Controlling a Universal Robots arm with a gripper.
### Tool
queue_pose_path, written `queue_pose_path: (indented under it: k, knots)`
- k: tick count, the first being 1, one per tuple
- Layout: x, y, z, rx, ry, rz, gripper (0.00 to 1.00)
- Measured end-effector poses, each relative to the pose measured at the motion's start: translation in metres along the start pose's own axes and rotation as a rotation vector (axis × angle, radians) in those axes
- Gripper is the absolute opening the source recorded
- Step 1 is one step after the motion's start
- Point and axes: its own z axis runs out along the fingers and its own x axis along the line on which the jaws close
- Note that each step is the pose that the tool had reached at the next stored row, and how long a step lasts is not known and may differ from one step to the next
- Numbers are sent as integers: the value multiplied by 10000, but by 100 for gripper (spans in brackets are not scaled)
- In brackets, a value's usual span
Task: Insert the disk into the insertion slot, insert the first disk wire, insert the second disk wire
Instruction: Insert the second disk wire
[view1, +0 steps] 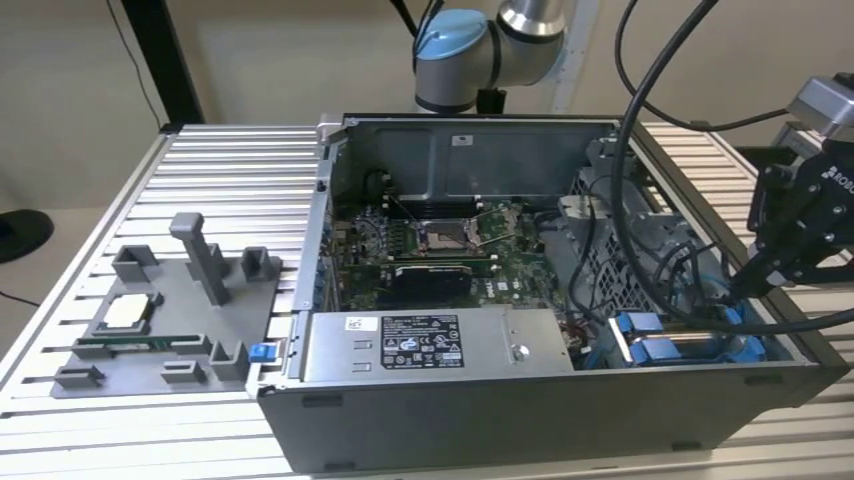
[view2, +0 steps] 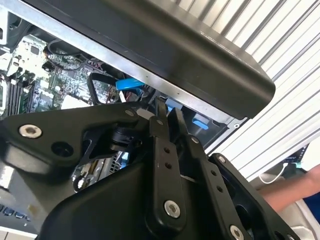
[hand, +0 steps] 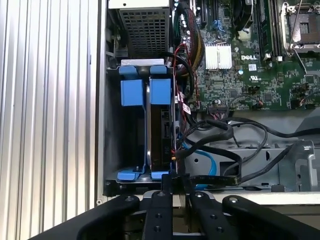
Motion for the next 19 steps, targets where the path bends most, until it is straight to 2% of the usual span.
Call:
queue_pose_path:
  k: [5,10,19]
  knots:
    - [1,2,-5,-19,2,1,0]
    - [2,31,-52,-36,1,-1,0]
    - [12,189,-138,-35,2,0,0]
